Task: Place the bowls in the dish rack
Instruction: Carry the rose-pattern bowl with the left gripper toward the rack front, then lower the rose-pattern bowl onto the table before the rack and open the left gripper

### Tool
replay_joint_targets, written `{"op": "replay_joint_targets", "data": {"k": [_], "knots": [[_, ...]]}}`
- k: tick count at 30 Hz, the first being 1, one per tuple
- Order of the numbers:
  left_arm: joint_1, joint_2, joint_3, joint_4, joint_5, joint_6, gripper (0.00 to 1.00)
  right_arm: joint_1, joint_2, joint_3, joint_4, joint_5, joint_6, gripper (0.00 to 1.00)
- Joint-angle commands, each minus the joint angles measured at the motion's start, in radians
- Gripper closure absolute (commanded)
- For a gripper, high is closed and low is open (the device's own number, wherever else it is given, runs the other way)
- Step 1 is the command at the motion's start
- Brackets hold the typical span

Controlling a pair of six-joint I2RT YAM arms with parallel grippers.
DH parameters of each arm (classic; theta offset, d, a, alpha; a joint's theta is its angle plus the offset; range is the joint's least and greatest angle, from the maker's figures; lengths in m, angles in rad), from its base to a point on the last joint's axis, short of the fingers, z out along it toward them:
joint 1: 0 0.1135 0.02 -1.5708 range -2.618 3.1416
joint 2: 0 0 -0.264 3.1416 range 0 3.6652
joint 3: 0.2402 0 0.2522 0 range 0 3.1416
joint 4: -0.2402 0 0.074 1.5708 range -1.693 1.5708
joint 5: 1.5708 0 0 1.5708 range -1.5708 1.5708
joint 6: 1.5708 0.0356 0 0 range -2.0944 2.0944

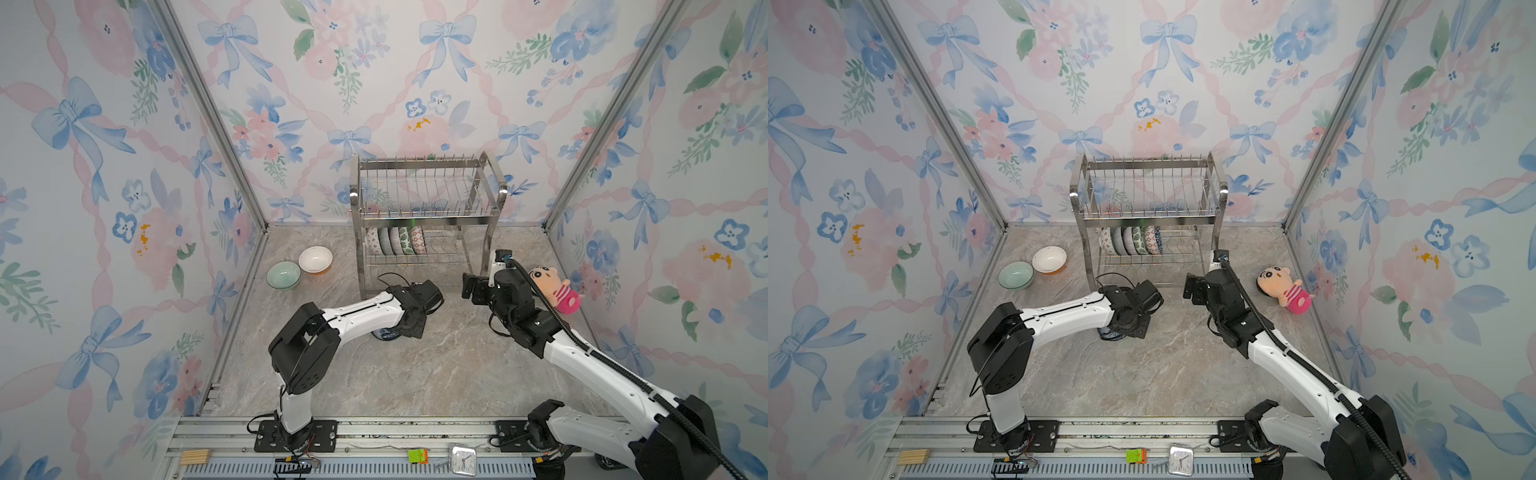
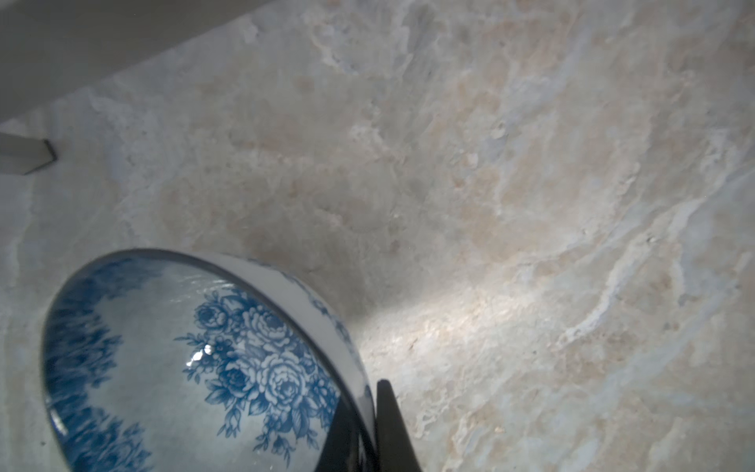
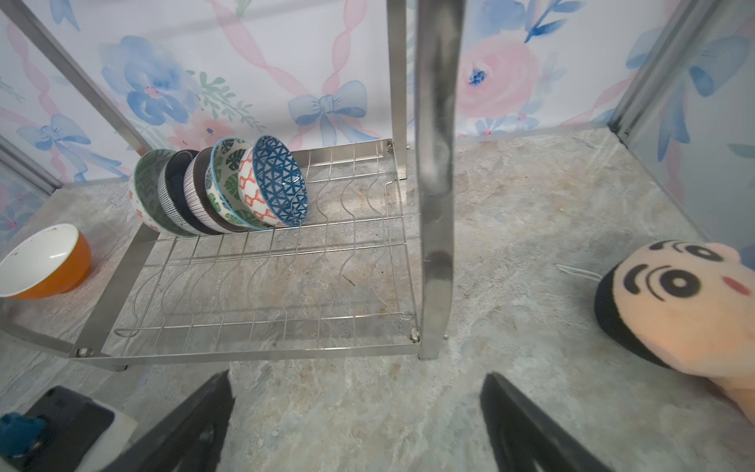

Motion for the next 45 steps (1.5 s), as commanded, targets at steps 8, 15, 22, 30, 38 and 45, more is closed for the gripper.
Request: {"op": "replay_joint_targets", "data": {"k": [8,15,22,30,38,45], "knots": [[0.004,0.176,0.184,-0.017,-0.040,0.057,1.00,-0.026,-0.129,-0.050,-0.148,-0.037,0.000,0.03],[0.010,0.192,0.212,-0.016,-0.014,0.062,0.91,-0.028,-0.140,-0.067,-0.174,-0.039,0.005,0.04],[0.018,0.156,0.214,-0.017,0.037,0.060,0.66,-0.029,-0.144,-0.072,-0.182,-0.055,0.001,0.03],[0.042,0.045,0.211,-0.018,0.051,0.069,0.02,-0.028,-0.130,-0.058,-0.188,-0.109,-0.003,0.03],[0.117,-0.223,0.129,-0.017,-0.002,0.128,0.02,0.004,-0.077,-0.001,-0.212,-0.143,-0.019,0.03],[0.174,-0.454,-0.019,-0.013,-0.137,0.155,0.02,0.176,0.114,0.111,-0.215,-0.065,-0.023,0.03]]}}
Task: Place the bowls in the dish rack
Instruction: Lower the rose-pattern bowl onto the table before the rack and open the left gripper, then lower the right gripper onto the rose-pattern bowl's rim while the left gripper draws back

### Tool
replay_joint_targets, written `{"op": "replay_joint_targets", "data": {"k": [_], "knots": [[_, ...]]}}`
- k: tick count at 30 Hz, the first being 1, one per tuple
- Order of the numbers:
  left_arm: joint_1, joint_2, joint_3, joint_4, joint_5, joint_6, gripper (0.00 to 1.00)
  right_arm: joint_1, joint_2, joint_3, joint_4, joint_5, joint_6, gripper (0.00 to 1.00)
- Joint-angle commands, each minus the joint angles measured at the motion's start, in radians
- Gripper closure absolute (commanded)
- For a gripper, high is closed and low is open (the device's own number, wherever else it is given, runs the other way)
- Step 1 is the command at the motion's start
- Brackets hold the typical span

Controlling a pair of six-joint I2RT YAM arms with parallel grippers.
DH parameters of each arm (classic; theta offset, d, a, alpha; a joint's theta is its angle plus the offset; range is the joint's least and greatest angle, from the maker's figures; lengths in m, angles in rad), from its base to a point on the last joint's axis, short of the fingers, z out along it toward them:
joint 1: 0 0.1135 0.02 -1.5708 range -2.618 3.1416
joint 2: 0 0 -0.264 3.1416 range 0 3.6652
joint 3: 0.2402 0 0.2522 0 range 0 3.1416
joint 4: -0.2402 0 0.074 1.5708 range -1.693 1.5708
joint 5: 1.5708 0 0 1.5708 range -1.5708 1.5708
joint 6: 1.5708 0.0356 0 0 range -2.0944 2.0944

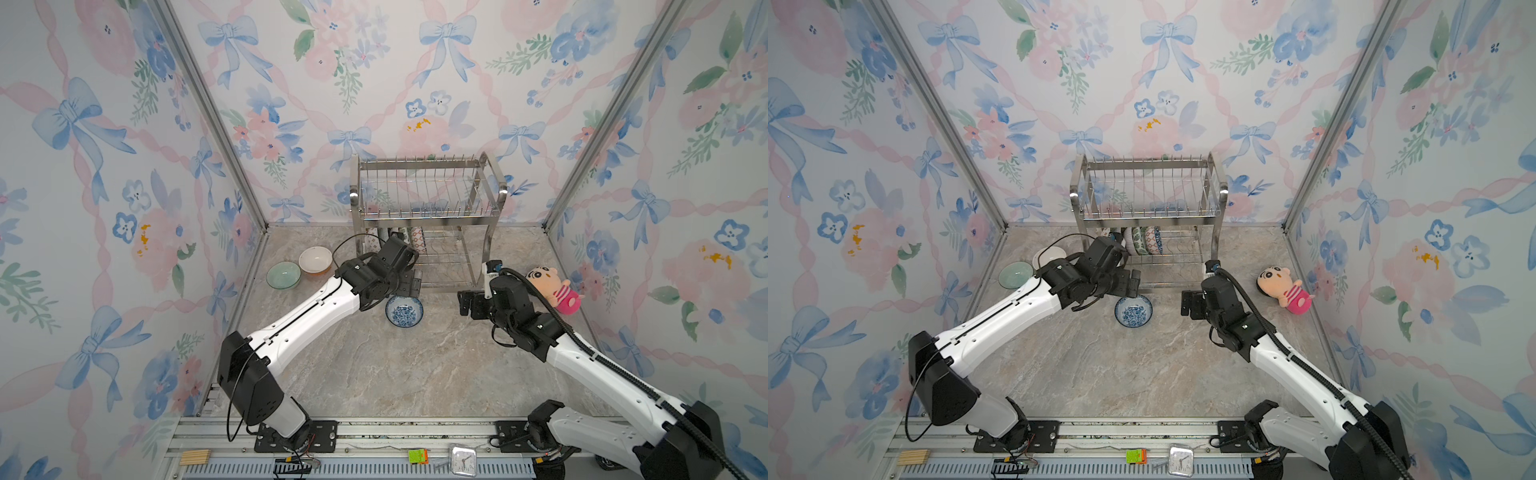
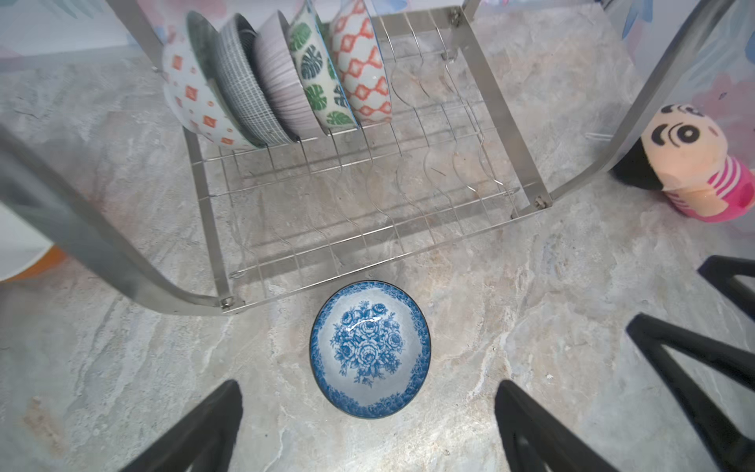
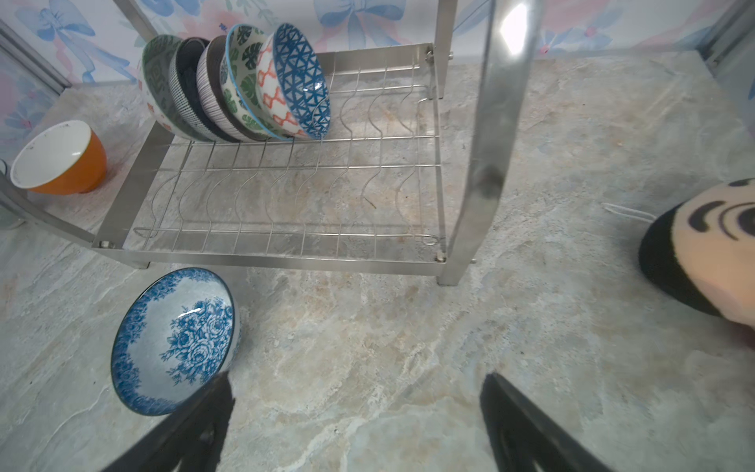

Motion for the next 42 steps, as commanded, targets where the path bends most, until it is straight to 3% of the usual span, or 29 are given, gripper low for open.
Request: {"op": "replay_joint_targets", "data": {"k": [1,4,6,11,14,21,24,32,42], "knots": [[0.033,-0.088,-0.100,-0.022,-0.105,0.016,0.02,0.088,0.094,0.082,-0.022,0.048,-0.023,0.04],[0.081,-0.201,-0.223,0.015,-0.100,0.001,0.02,0.163,0.196,0.143,-0.014,0.073,-0.018,0.04],[0.135,-0.292,-0.328,0.085,0.002,0.010,0.02,0.199,0.264,0.183,-0.013,0.074,-0.008,0.03],[0.377,-0.497,-0.615,0.294,0.347,-0.071,0.02,0.290,0.436,0.282,-0.009,0.071,0.014,0.03],[0.460,-0.533,-0.697,0.332,0.439,-0.093,0.02,0.338,0.551,0.360,-0.024,0.061,0.022,0.03],[0.535,-0.529,-0.801,0.405,0.529,-0.128,0.02,0.383,0.729,0.503,-0.059,0.028,0.043,0.01],[0.561,-0.507,-0.824,0.436,0.558,-0.155,0.02,0.388,0.773,0.544,-0.077,0.024,0.048,0.05],[0.560,-0.516,-0.873,0.473,0.456,-0.159,0.02,0.387,0.838,0.607,-0.134,0.040,0.041,0.17],[0.584,-0.408,-0.831,0.478,0.624,-0.119,0.02,0.375,0.875,0.632,-0.142,0.022,0.044,0.36]]}}
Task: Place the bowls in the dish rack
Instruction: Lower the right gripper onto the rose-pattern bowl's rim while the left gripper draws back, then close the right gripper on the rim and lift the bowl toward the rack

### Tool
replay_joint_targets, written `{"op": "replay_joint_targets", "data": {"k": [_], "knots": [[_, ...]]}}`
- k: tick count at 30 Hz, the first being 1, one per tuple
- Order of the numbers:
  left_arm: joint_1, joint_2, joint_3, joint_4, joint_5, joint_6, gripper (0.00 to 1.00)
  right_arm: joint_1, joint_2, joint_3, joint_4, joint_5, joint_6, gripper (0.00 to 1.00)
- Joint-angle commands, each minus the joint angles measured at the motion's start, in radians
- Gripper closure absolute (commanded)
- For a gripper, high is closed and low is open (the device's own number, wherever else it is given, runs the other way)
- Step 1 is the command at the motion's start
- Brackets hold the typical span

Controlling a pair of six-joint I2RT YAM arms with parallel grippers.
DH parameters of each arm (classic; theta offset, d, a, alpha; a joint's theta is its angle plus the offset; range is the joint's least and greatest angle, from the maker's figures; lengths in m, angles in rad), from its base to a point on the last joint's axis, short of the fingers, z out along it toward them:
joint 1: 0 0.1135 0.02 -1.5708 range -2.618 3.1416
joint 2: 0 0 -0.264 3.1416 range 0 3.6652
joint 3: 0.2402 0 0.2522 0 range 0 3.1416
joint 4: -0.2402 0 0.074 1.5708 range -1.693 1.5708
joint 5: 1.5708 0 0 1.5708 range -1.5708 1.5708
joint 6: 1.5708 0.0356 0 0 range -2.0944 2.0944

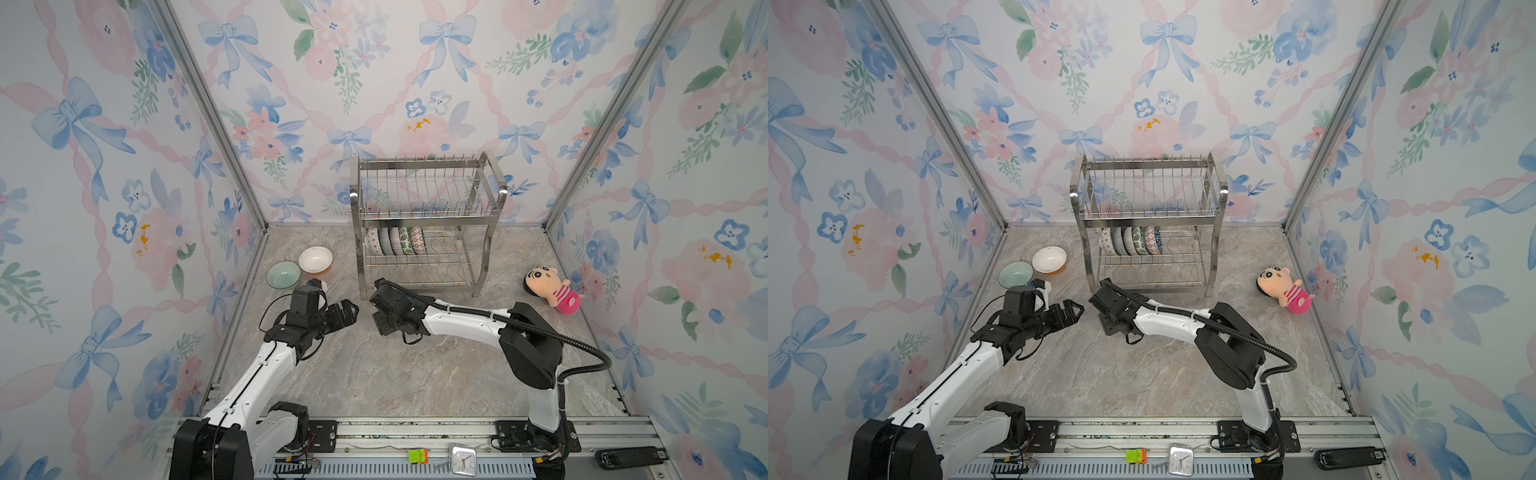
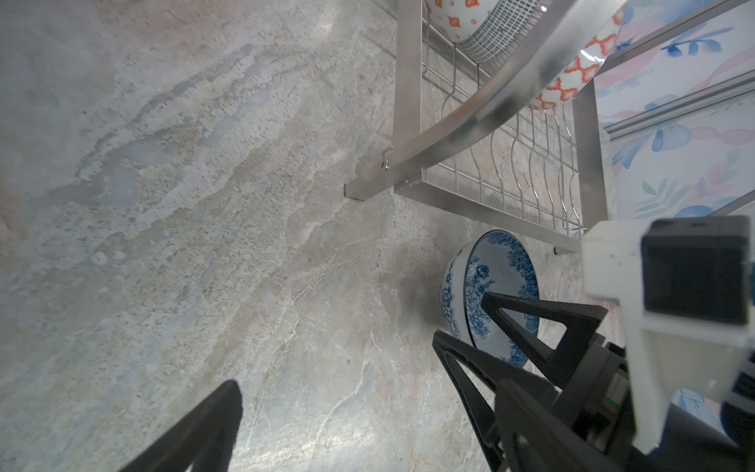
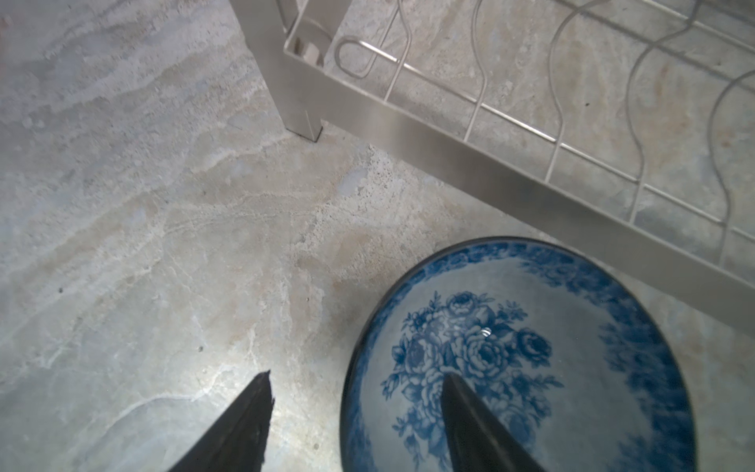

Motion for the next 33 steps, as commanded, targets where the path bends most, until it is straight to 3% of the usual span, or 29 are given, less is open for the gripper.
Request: {"op": "replay_joint_targets", "data": {"k": [1,11,19,25,33], "knots": [[0.020,0.026,0.013,0.023,0.086,0.013,0.02,-0.007,0.021,0.035,-0.036,-0.009,-0.005,0.37],[0.074,0.034,-0.031,0.100,0.195,-0.026,0.02,-0.011,0.032,0.040,-0.054,-0.021,-0.002,0.59],[0.081,0.032,-0.032,0.100,0.221,-0.021,0.02,-0.015,0.021,0.018,-0.050,-0.040,-0.001,0.85],[0.082,0.022,-0.031,0.100,0.225,-0.018,0.02,-0.014,-0.037,-0.022,-0.027,-0.051,-0.013,0.95],[0.079,-0.003,-0.031,0.117,0.284,-0.019,0.02,-0.024,-0.172,-0.107,0.066,-0.079,-0.028,0.99]]}}
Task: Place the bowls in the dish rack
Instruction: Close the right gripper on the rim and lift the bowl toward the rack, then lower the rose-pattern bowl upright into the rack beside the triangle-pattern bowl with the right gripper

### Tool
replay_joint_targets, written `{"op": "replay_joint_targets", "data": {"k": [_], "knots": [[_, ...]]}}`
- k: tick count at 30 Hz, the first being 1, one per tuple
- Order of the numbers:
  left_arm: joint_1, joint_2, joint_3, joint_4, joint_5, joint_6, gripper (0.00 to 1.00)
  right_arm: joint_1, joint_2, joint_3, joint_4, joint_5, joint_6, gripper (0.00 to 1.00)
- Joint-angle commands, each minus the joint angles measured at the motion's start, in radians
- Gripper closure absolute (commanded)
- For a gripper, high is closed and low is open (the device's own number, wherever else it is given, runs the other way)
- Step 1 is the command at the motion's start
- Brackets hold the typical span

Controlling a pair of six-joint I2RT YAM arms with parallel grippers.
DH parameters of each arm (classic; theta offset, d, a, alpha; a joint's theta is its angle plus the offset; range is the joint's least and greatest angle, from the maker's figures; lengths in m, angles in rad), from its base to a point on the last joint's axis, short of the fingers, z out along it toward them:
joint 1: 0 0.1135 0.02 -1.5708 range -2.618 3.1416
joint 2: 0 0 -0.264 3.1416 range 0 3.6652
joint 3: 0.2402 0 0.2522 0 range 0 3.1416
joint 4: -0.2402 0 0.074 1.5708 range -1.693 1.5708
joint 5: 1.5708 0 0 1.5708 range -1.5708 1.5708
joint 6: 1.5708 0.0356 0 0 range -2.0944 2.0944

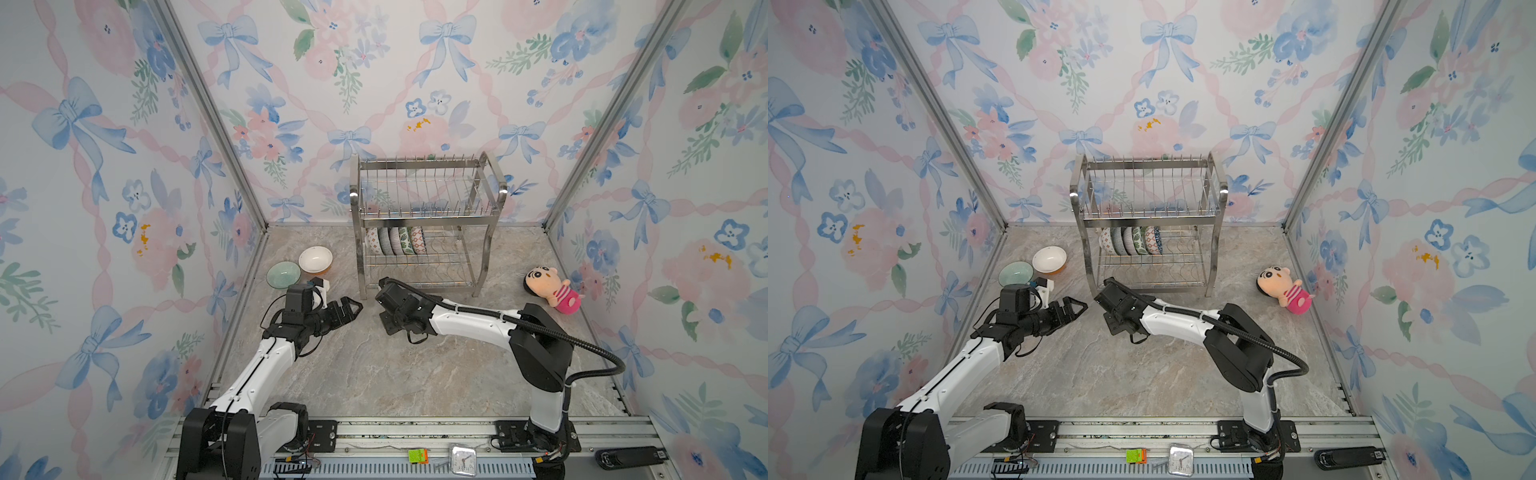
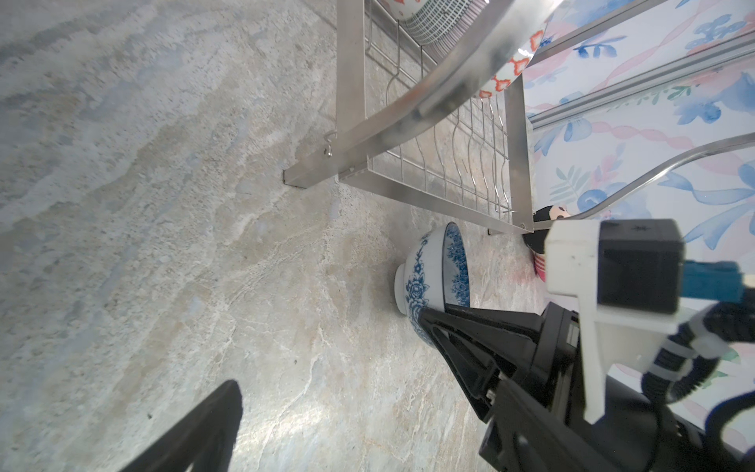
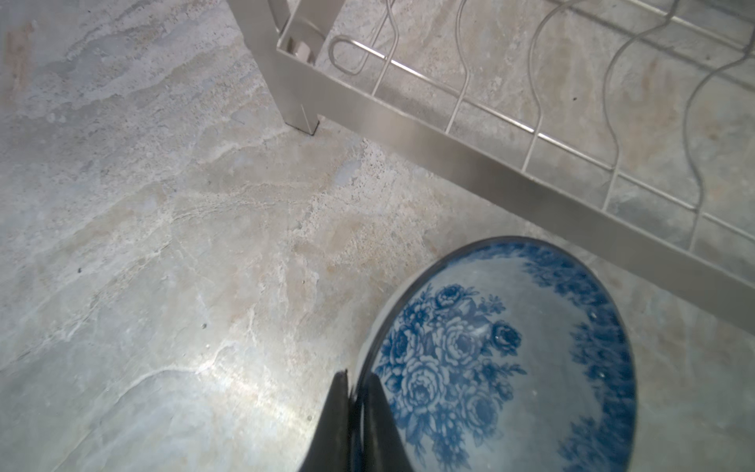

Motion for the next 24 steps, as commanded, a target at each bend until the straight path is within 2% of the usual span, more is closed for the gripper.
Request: {"op": "replay_joint_targets", "data": {"k": [1,6,14,20,24], "knots": [[0.004,-0.027,-0.001,0.019,0.053,-0.001,0.02,-0.014,-0.101,-0.045,0.065,-0.035,-0.015,1.00],[-0.027,-0.048,0.033,0.021,0.083,-0.008,0.02,-0.047,-0.233,-0.153,0.192,-0.084,-0.016,1.00],[-0.184,-0.037,0.083,0.098,0.015,-0.033,0.02,-0.203,-0.433,-0.299,0.390,-0.152,0.007,1.00],[-0.217,0.076,0.182,0.170,0.026,-0.038,0.02,-0.331,-0.430,-0.286,0.473,-0.196,0.037,1.00],[-0.265,0.146,0.261,0.189,-0.011,-0.027,0.02,-0.391,-0.388,-0.271,0.529,-0.215,0.070,1.00]]}}
